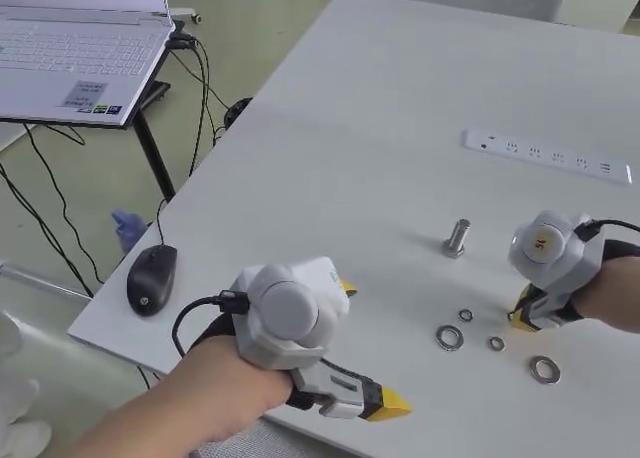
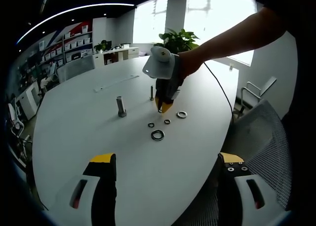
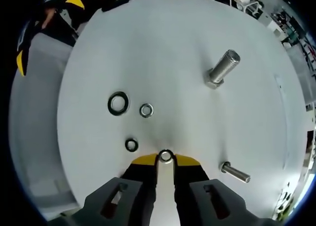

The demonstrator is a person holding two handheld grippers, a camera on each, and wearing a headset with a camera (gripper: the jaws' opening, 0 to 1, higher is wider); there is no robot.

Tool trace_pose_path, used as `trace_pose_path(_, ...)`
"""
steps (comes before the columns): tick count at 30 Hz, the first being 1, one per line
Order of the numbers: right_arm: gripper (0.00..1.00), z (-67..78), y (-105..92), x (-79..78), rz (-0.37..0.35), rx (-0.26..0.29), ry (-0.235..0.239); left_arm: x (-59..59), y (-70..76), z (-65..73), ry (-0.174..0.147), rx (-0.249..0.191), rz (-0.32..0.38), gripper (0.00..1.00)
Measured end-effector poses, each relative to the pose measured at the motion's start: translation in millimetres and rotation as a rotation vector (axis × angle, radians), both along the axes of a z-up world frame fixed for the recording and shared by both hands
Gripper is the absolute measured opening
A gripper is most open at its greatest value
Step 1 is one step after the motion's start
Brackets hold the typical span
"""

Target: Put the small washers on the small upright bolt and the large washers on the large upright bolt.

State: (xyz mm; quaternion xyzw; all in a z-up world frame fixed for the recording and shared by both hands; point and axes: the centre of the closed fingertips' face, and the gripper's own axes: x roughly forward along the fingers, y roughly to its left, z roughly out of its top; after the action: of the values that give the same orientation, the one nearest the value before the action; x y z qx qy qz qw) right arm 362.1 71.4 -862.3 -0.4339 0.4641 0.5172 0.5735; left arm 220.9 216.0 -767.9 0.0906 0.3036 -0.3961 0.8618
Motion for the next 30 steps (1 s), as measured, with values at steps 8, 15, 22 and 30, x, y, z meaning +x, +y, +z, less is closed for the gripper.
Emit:
trace_pose_path(8, 0.12, 20.0, -13.8, 3.3, -0.06, 0.029, 0.012, 1.3, -3.0, 0.0, 0.0, -0.002, -0.005, 0.84)
trace_pose_path(15, 0.12, 29.0, -33.3, 3.4, -0.098, 0.029, 0.013, 2.5, -2.3, -0.1, 0.001, 0.004, -0.008, 0.84)
trace_pose_path(22, 0.12, 34.9, -48.0, 5.4, -0.131, 0.031, 0.008, 4.6, 0.0, 0.8, 0.0, 0.007, -0.007, 0.84)
trace_pose_path(30, 0.12, 40.8, -59.6, 14.6, -0.162, 0.03, 0.001, 5.9, -0.9, 1.6, 0.0, 0.006, -0.009, 0.84)
